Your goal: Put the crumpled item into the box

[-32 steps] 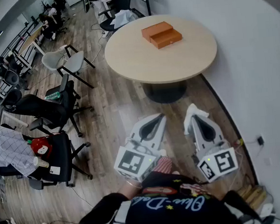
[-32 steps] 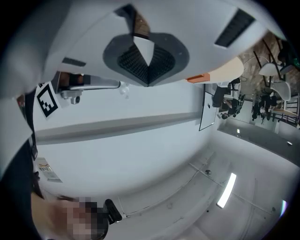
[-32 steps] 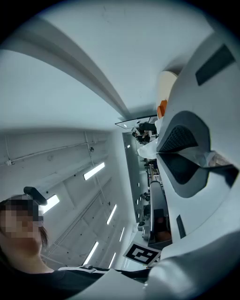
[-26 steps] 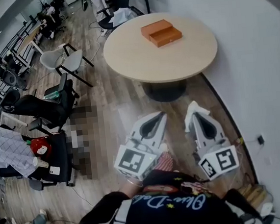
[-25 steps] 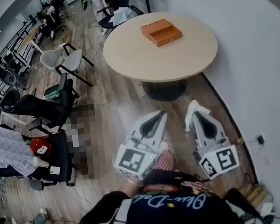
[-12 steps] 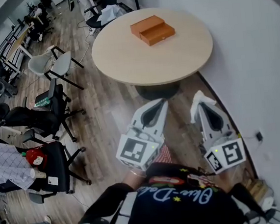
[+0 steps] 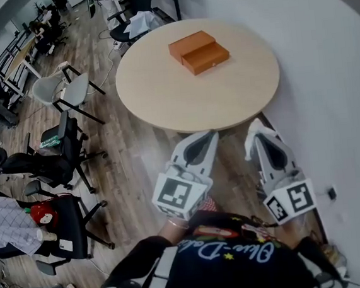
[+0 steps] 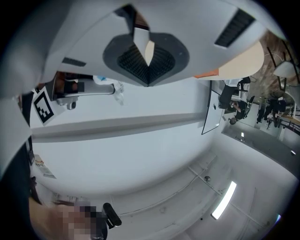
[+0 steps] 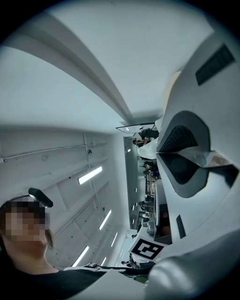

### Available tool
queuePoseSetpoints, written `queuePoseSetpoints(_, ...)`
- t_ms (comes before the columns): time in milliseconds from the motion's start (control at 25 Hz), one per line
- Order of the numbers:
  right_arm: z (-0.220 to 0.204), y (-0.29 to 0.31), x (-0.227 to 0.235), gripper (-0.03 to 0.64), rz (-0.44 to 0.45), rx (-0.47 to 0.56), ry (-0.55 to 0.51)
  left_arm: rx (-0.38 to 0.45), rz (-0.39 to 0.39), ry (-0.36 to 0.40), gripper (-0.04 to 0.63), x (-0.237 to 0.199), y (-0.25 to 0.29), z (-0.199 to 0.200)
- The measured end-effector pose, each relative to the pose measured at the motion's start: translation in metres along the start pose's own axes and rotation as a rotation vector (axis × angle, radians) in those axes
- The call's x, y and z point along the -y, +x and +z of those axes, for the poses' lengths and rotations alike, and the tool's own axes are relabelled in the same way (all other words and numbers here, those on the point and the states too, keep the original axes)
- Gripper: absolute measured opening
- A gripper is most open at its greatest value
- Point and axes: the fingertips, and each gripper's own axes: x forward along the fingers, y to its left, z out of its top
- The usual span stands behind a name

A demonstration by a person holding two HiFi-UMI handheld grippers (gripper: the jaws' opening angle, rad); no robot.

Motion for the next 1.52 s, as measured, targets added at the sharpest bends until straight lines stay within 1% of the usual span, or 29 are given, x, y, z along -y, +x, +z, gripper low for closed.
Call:
queuePoseSetpoints(360, 0.010, 0.067, 0.028, 0.003, -0.035, -0.002, -0.006, 0.010, -0.024, -0.003, -0.008, -0.058, 0.047, 0.013)
queuePoseSetpoints(520, 0.009, 0.095, 0.041, 0.003, -0.055, -0.011, -0.009, 0.003, -0.031, -0.015, -0.008, -0.084, 0.064, 0.012)
queuePoseSetpoints(640, 0.010, 0.112, 0.049, 0.003, -0.070, -0.011, 0.000, -0.002, -0.038, -0.011, -0.008, -0.100, 0.075, 0.010)
queuePoseSetpoints(840, 0.011, 0.149, 0.054, 0.003, -0.060, 0.005, 0.011, -0.008, -0.034, 0.001, -0.008, -0.133, 0.092, 0.010)
queuePoseSetpoints(1000, 0.005, 0.174, 0.054, 0.003, -0.046, -0.006, 0.024, -0.038, -0.027, 0.017, -0.008, -0.157, 0.101, 0.003)
queuePoseSetpoints(1120, -0.003, 0.187, 0.057, 0.003, -0.042, -0.015, 0.044, -0.058, -0.026, 0.024, -0.008, -0.169, 0.104, -0.004)
queuePoseSetpoints(1360, -0.015, 0.209, 0.066, 0.003, -0.029, -0.042, 0.068, -0.082, -0.002, -0.035, -0.008, -0.185, 0.110, -0.016)
queuePoseSetpoints(1520, -0.016, 0.219, 0.074, 0.003, -0.016, -0.055, 0.087, -0.105, 0.018, -0.029, -0.008, -0.189, 0.114, -0.022)
